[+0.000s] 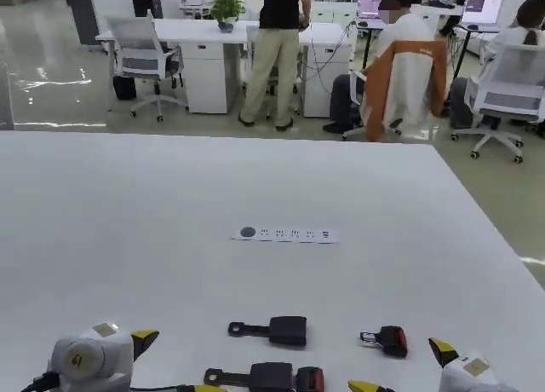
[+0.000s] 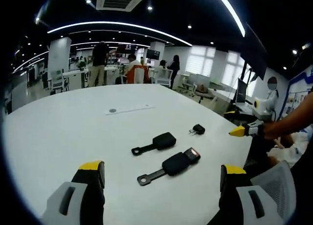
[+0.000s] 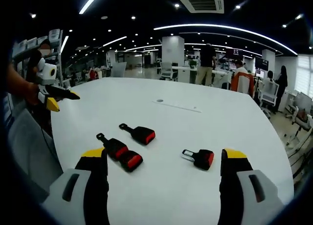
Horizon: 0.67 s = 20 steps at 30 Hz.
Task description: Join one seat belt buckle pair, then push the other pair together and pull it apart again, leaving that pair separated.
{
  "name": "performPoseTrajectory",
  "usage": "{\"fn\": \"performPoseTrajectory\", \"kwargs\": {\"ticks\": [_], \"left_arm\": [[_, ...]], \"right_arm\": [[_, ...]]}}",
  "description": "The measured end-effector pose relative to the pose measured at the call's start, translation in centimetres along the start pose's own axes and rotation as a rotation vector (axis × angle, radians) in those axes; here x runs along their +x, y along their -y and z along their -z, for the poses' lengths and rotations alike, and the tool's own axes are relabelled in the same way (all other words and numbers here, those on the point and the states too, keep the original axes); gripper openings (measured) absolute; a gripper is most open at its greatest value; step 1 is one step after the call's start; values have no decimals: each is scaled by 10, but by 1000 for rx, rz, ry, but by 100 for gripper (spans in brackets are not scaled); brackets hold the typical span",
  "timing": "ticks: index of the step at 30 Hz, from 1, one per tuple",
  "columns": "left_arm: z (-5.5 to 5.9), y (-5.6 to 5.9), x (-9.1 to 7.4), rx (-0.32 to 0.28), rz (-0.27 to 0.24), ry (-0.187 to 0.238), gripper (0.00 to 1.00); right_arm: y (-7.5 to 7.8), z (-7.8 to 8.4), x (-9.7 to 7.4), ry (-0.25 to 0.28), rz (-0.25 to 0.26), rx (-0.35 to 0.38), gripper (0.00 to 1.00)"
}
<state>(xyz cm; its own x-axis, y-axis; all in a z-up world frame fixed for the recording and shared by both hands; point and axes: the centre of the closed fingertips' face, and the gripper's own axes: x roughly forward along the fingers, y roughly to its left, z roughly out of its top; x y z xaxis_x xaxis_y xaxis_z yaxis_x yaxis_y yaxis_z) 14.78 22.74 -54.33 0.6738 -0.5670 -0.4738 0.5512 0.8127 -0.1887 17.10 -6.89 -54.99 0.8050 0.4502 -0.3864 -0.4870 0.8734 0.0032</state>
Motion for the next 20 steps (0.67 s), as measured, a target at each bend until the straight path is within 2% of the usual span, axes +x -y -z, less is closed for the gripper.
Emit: {"fn": "performPoseTrajectory", "kwargs": {"ticks": [4,7,11,12,16,20], "left_arm": [[3,2,-13,-23,-16,3,100],[9,-4,-20,-32,-32,15,100],[17,-6,-24,-37,-38,14,100],[14,2,-27,-36,-41,15,100],[18,3,-31,-39,-48,22,100],[25,4,-34,-50,-50,11,100]], "right_arm": [[-4,4,-9,5,10,6,96],[-7,6,-16,9,15,1,96],[-10,9,-22,16,20,-1,97],[-10,10,-23,16,22,3,97],[-14,14,-30,10,25,11,97],[-16,17,-33,12,27,12,97]]}}
